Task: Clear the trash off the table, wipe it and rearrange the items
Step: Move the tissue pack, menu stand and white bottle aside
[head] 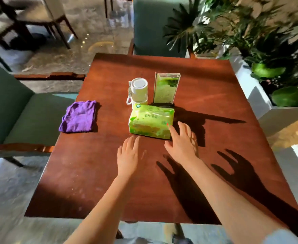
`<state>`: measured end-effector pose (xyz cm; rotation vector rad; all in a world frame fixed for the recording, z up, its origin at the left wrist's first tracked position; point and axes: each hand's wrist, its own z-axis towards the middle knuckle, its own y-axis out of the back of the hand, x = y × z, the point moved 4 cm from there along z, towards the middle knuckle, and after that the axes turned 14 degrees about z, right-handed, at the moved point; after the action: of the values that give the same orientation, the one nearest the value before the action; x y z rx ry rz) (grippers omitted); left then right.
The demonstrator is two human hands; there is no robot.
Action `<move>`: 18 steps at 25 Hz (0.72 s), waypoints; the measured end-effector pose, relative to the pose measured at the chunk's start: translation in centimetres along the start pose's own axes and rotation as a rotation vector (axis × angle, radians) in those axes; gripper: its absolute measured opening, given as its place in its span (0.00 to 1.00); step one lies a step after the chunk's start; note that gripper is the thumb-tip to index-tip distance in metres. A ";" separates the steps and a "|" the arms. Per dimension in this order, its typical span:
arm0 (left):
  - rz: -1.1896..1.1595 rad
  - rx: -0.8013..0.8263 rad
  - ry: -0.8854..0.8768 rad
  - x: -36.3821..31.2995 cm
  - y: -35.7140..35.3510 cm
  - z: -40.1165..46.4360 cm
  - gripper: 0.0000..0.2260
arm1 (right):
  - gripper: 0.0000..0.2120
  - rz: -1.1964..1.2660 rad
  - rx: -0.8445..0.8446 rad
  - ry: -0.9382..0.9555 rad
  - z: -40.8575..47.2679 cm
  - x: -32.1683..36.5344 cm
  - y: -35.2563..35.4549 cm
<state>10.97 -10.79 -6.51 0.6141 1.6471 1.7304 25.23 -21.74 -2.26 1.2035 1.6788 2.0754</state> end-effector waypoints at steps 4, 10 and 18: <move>-0.013 0.092 0.155 -4.7 -2.8 -2.0 0.28 | 0.33 0.073 0.133 0.128 3.9 -2.0 0.4; 0.048 0.202 0.280 -8.5 -8.4 -2.9 0.34 | 0.42 -0.118 0.355 0.302 9.4 -1.9 -2.5; 0.121 0.265 0.321 -8.7 -9.2 -2.7 0.34 | 0.46 -0.102 0.386 0.388 11.5 -2.1 -3.5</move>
<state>16.14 -19.17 -14.98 0.5888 2.1256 1.7815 33.48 -13.64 -6.18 0.8085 2.3462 2.0826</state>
